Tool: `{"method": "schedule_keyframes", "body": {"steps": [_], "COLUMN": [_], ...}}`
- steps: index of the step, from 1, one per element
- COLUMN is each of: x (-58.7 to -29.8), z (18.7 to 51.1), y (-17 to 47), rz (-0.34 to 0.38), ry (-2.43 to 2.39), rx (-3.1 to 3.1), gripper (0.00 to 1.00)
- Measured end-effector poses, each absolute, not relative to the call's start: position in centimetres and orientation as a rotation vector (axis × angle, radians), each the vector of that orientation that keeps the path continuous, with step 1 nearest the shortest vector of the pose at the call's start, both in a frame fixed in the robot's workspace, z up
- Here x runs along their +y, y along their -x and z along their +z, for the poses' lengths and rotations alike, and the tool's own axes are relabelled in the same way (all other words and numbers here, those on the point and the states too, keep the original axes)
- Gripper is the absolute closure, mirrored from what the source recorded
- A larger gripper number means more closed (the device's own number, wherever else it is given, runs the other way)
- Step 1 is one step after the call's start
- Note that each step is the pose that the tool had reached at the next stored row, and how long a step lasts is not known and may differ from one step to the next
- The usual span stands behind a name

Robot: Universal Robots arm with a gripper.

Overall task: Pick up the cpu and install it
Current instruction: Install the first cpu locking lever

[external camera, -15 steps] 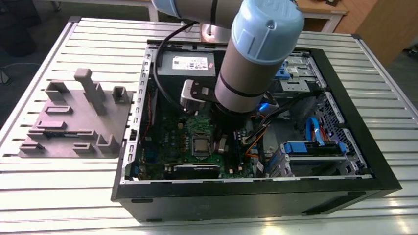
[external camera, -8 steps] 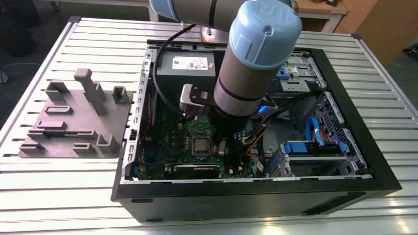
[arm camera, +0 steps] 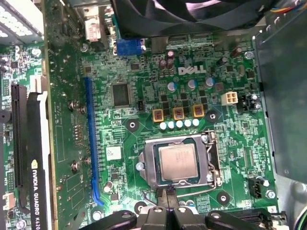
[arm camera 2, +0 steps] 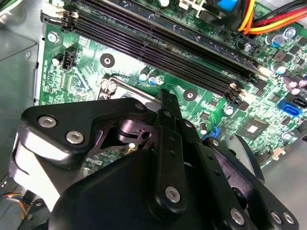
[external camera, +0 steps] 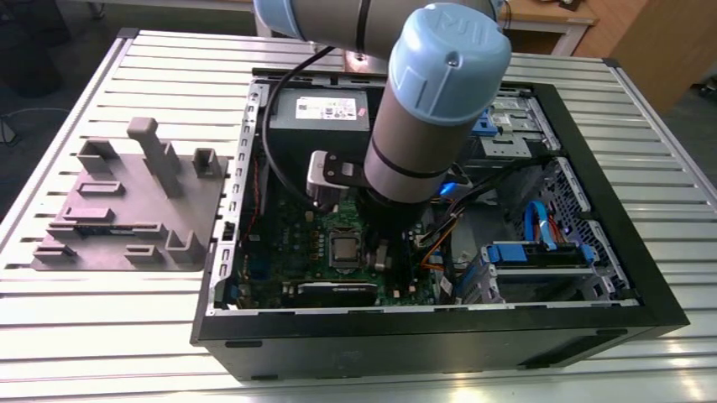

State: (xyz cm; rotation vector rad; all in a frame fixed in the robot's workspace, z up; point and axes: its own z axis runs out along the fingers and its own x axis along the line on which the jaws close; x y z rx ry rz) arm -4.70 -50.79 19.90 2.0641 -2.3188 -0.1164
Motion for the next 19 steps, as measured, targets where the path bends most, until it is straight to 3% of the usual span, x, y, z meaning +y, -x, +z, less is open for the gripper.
{"method": "schedule_keyframes", "body": {"steps": [19], "x": [-50.83], "z": [19.14], "y": [4.45], "rz": [-0.119], "ry": [-2.074], "rx": [-2.312], "gripper": [0.9]}}
